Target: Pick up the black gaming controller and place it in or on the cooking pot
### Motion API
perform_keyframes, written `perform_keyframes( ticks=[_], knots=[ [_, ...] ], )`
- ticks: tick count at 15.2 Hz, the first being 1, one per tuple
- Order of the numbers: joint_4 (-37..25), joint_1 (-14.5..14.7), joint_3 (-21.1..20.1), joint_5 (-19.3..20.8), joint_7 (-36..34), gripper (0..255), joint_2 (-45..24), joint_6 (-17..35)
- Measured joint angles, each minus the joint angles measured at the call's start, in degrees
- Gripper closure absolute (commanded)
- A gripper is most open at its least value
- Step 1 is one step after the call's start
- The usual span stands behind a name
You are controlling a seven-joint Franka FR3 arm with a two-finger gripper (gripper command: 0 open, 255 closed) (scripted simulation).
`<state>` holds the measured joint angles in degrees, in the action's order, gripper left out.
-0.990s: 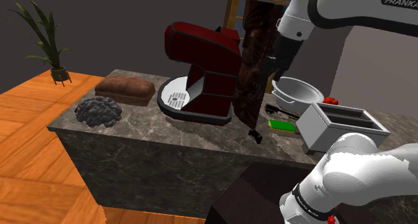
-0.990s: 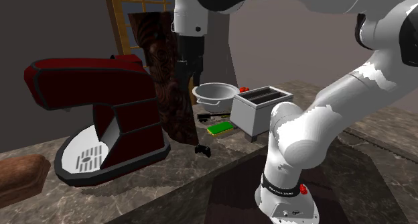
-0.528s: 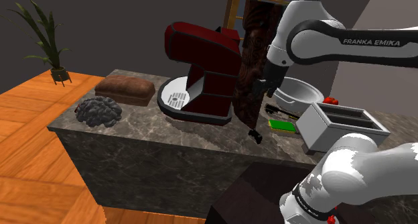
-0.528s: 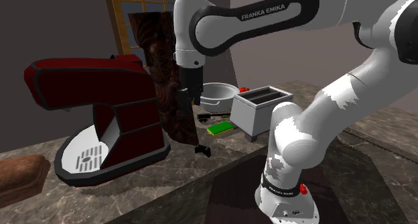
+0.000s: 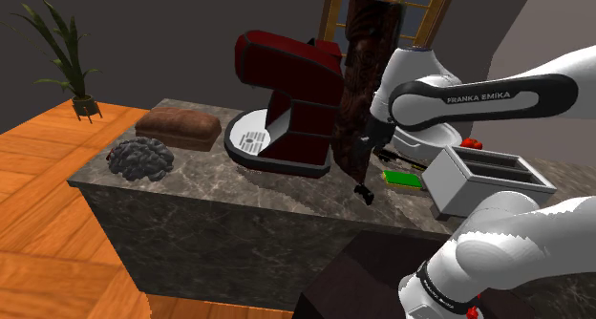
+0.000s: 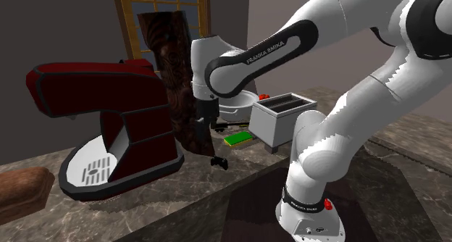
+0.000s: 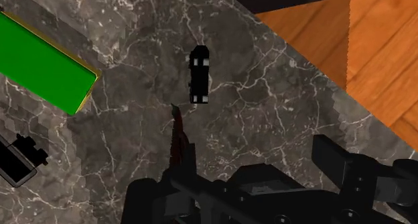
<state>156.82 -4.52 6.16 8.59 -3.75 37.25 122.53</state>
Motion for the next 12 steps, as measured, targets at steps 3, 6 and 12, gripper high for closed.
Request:
perform_keyframes(
  ticks=[3, 6, 12],
  knots=[
    [1.9, -1.2, 0.0, 1.5, -0.8, 0, -1.0, 11.3],
    [5.0, -3.1, 0.5, 3.8, -1.3, 0, -6.8, 17.0],
    [7.3, -6.4, 1.6, 7.4, -2.5, 0, -20.1, 24.1]
  ],
)
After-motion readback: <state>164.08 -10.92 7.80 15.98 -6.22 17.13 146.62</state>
